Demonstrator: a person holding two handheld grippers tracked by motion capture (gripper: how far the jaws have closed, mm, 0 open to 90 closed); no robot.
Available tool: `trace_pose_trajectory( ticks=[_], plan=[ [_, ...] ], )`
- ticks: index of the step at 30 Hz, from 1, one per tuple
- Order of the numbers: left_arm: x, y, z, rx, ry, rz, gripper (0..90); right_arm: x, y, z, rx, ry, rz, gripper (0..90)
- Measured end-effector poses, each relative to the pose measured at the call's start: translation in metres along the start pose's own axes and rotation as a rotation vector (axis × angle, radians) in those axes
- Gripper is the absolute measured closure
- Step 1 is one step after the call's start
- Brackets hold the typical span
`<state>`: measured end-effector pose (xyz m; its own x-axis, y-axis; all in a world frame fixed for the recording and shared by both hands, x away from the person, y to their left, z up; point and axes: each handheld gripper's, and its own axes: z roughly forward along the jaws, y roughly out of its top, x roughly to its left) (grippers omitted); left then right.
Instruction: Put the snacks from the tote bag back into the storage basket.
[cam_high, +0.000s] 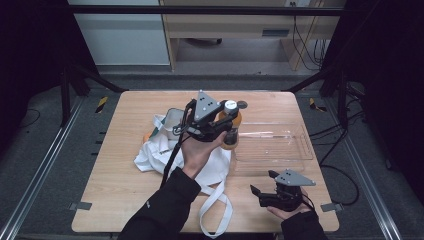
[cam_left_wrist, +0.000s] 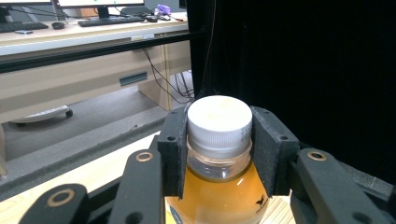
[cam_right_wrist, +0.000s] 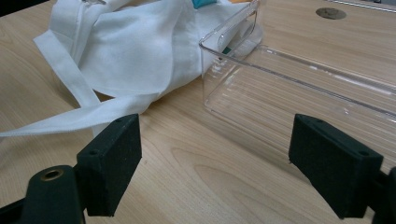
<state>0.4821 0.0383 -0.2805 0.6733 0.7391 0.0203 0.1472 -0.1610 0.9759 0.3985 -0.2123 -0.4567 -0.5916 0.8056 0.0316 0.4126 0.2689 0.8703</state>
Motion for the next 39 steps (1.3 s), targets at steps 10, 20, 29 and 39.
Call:
trace_pose_trajectory(
  ticks=[10, 20, 29, 39],
  plan=[
    [-0.011, 0.002, 0.016, 0.005, -0.025, 0.008, 58.6, 0.001, 0.0, 0.0, 0.006, 0.007, 0.01, 17.4],
    [-0.02, -0.002, 0.033, 0.016, -0.039, 0.01, 58.6, 0.001, 0.0, 0.0, 0.008, 0.009, 0.005, 17.4],
    [-0.025, -0.008, 0.047, 0.034, -0.051, 0.011, 58.5, 0.001, -0.001, 0.0, 0.007, 0.012, 0.002, 17.4],
    [-0.031, -0.017, 0.06, 0.048, -0.052, 0.017, 58.5, 0.001, -0.001, 0.0, 0.007, 0.014, 0.002, 17.5]
  ],
)
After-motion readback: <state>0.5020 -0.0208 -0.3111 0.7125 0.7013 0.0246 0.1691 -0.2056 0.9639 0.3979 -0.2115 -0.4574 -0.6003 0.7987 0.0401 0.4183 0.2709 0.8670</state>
